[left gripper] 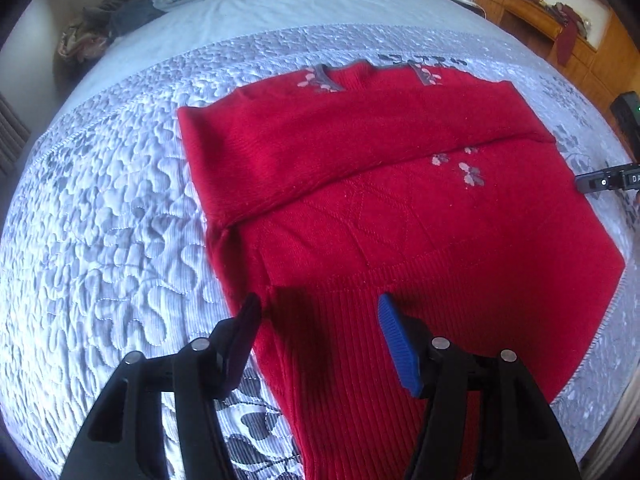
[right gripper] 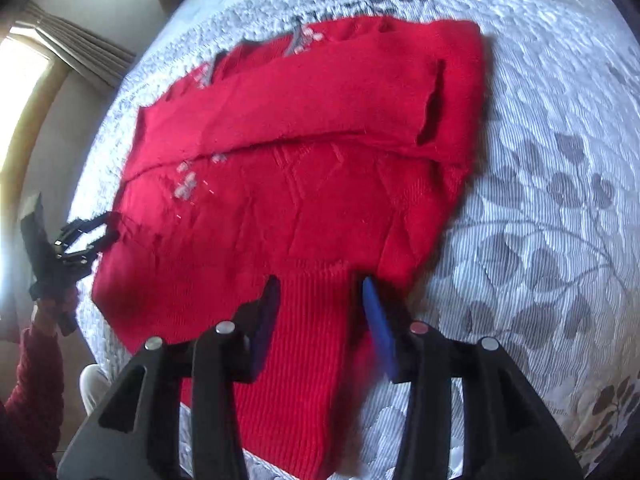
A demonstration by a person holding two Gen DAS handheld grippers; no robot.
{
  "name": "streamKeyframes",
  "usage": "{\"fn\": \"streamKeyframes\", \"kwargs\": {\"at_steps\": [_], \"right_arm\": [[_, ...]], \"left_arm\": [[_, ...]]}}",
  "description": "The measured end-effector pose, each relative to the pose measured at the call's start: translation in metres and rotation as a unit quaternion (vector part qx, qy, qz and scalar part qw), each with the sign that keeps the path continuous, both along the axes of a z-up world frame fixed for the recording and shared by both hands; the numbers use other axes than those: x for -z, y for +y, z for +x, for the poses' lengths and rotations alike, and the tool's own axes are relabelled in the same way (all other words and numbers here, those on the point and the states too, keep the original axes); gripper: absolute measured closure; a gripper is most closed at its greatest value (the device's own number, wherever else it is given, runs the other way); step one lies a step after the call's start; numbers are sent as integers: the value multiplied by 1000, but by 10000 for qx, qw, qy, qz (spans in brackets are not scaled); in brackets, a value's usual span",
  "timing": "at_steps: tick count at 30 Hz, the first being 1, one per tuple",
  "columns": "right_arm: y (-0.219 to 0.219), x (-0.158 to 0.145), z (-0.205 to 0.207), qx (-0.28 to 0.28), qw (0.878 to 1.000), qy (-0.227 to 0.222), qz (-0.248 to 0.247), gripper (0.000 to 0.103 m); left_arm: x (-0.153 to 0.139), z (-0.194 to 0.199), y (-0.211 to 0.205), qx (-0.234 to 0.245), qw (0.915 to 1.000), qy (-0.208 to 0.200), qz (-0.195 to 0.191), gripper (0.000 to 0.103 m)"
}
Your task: Fold small clothes
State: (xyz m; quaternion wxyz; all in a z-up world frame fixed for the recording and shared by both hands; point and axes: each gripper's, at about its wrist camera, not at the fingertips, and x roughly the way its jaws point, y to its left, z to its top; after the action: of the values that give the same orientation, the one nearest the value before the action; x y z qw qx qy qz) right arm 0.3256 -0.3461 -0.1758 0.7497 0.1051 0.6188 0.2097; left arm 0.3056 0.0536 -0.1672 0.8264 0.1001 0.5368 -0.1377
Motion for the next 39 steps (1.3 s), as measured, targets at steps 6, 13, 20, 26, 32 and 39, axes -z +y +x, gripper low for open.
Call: {"fn": "streamKeyframes", "kwargs": {"at_steps": [6, 13, 20, 26, 32, 39], "right_arm": [[8, 11, 2, -125, 9996, 126, -233, 60], [11, -5, -9, -234, 9991, -242, -276, 98], [-3, -21, -19, -118, 9989, -443, 75, 99], [5, -8, -17, -143, 9995, -270, -27, 99], [6, 12, -9, -15, 9999, 18, -119, 94], [-1, -4, -17, 17, 9995, -263, 175, 100]], "left_arm": [[9, 0, 1, -117, 9998, 158, -73, 41], [-4, -12, 14, -307, 9975, 157, -621, 98], [-16, -20, 9, -157, 9985, -72, -517, 98], [8, -4, 2, -265, 9995, 159, -91, 81], [16, 10, 3, -364, 9990, 236, -144, 70], [1, -1, 2, -369, 9989, 7, -301, 96]]}}
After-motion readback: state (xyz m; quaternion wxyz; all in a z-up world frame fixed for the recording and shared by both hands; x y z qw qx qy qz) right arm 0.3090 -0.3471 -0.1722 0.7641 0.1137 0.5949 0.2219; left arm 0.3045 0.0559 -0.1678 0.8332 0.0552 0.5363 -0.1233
